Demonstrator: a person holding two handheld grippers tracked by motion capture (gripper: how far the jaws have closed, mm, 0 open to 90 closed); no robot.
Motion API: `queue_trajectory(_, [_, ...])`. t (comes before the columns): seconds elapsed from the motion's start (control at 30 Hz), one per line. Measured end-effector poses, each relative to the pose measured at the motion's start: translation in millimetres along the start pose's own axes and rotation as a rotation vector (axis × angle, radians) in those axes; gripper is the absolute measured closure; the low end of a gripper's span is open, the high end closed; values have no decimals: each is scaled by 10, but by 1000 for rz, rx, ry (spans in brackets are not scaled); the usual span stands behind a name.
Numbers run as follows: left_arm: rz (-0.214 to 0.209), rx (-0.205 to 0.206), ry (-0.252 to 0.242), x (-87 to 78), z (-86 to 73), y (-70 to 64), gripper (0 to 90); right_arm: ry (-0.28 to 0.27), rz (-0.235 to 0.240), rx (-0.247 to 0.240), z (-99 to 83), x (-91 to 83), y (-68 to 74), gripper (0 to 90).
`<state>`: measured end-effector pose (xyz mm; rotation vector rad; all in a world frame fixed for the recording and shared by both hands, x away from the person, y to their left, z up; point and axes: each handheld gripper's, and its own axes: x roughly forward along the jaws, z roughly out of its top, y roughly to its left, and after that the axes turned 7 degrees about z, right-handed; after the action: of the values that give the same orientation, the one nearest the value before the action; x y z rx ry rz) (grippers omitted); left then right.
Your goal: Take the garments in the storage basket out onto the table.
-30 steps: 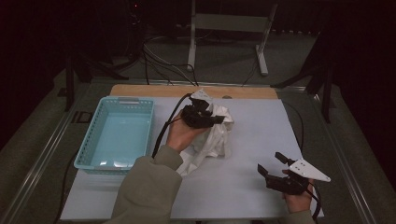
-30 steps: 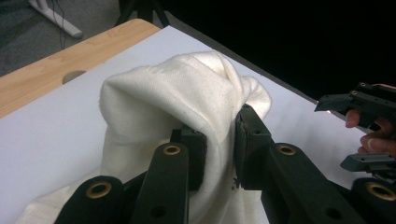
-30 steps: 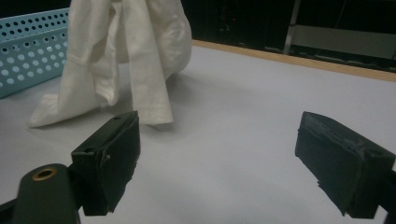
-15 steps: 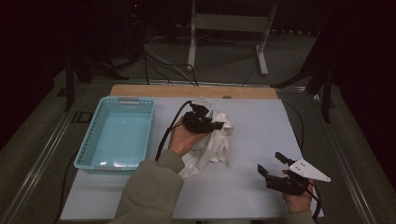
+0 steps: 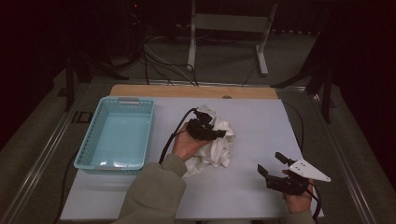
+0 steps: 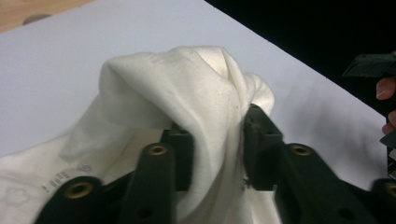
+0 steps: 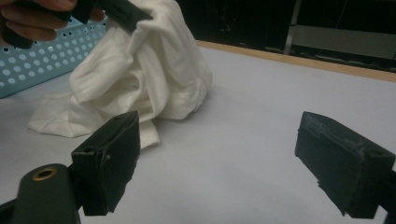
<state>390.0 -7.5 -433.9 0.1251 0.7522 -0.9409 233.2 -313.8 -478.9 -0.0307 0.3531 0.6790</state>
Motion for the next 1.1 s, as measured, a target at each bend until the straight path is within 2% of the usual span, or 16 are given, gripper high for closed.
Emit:
queue_trajectory(0.1, [-17, -11, 43, 67, -32, -2, 515, 0, -1, 0, 0, -2, 0, 140])
queue_trajectory(0.13, [-10, -12, 58, 84, -43, -3, 433, 0, -2, 0, 0, -3, -1, 140])
queue_trajectory(0.17, [6, -9, 59, 95, -55, -11, 388, -1, -2, 1, 0, -4, -1, 140])
queue_trajectory(0.27, [19, -20, 66, 112, -86, -1, 208, -1, -1, 1, 1, -6, -1, 140])
queue_trajectory(0.3, [33, -21, 64, 110, -98, -1, 172, -1, -1, 0, 1, -6, -1, 140])
queue_trajectory(0.47, [47, -41, 48, 74, -142, 51, 31, 0, -1, -1, 0, -5, 1, 140])
queue_trajectory(0.6, [60, -53, 19, 28, -165, 84, 6, 1, 0, -3, 0, -4, 2, 140])
queue_trajectory(0.77, [79, -62, 14, -10, -186, 114, 6, 1, 1, -4, 0, -3, 3, 140])
queue_trajectory(0.87, [90, -60, -6, -31, -196, 114, 6, 0, 1, -4, 0, -4, 4, 140])
queue_trajectory(0.97, [123, -45, -38, -81, -197, 105, 6, 0, 1, -3, 0, -5, 3, 140])
queue_trajectory(1.1, [142, -51, -78, -172, -192, 119, 6, -1, 1, -2, -1, -6, 3, 140])
